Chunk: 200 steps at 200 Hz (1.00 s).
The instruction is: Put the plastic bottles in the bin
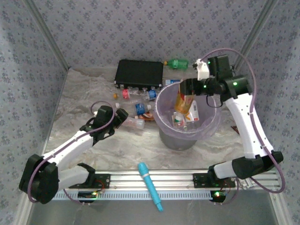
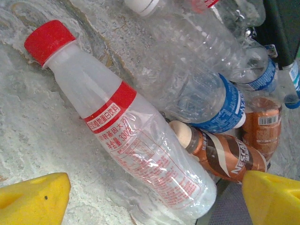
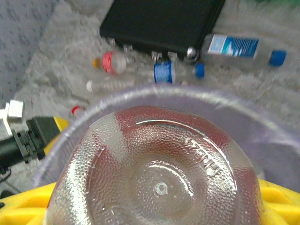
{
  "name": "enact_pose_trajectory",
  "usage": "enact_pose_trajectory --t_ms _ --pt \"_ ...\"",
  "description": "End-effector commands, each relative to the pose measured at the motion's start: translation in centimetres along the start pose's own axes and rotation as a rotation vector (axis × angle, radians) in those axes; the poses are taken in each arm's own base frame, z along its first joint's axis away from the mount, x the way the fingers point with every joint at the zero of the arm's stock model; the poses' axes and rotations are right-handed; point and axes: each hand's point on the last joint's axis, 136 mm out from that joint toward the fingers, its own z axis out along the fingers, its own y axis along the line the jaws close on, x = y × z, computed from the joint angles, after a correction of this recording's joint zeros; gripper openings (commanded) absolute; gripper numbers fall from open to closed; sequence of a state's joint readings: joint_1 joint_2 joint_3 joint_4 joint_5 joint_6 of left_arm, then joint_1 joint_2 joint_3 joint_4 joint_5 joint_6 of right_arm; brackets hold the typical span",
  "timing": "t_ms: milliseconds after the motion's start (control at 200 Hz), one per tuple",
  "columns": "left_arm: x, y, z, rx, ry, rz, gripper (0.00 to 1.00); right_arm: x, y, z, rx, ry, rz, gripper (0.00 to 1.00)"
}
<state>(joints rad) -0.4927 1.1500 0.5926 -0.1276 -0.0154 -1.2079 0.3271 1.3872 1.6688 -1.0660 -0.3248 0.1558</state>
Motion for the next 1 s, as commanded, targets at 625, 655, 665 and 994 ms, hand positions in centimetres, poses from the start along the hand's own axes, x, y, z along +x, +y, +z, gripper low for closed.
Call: enact_pose_trajectory --t_ms 625,655,665,994 --pt "1.4 1.4 2.1 -0.048 0.019 -0.136 0.84 9.7 0.5 9.0 -0.045 0.274 0.04 0.6" --pt "1.4 1.4 2.1 -0.049 0.021 -0.137 0.84 10.0 0.5 9.1 -0.043 0.281 0.042 0.6" --pt "1.5 1.4 2.2 -0.049 0.021 -0.137 0.84 10.1 0.5 9.2 -0.044 0.28 0.042 0.6" --pt "2.2 0.9 2.7 -0.042 0.042 -0.146 0.88 9.9 1.0 8.1 -0.034 0.257 0.038 0.77"
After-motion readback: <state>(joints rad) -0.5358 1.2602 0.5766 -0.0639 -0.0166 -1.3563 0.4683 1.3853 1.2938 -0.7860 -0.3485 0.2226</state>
